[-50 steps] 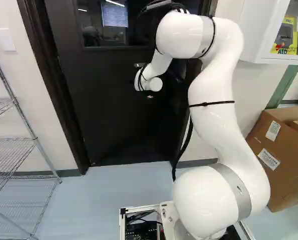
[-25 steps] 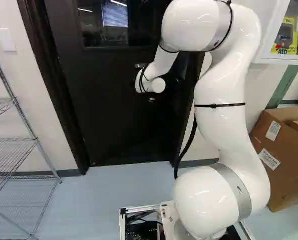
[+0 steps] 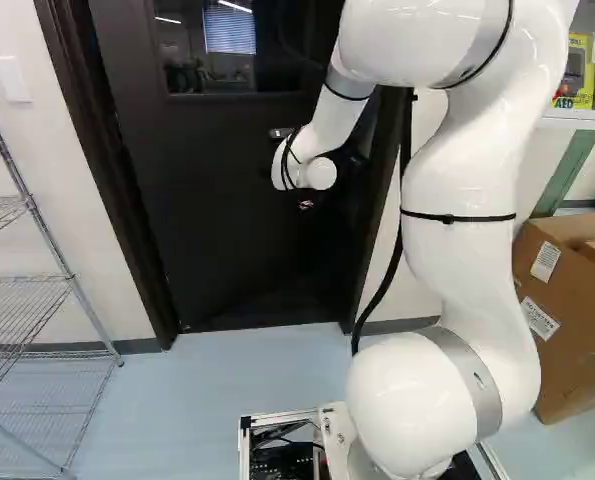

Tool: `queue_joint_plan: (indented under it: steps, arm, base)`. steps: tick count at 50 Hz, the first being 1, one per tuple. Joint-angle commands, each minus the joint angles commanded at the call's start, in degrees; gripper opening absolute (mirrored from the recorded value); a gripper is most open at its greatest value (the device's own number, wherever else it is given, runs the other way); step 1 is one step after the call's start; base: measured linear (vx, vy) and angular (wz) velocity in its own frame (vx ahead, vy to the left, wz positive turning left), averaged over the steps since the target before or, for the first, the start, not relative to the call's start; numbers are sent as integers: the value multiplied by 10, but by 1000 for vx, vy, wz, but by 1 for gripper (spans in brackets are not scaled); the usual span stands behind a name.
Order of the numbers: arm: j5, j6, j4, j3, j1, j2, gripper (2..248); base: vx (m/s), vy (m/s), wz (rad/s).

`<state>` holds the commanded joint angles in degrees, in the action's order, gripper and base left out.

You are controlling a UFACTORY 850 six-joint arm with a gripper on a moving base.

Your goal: Open the door and move inside

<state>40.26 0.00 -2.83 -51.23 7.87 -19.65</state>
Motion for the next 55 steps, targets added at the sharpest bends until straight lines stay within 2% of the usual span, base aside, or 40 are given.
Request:
queue_joint_plan:
  steps: [21,55]
  arm:
    - [0,0,0,67,-4,57,247]
    - [0,0,0,168,-35,148,247]
  base:
    - [0,0,0]
    - [0,0,0]
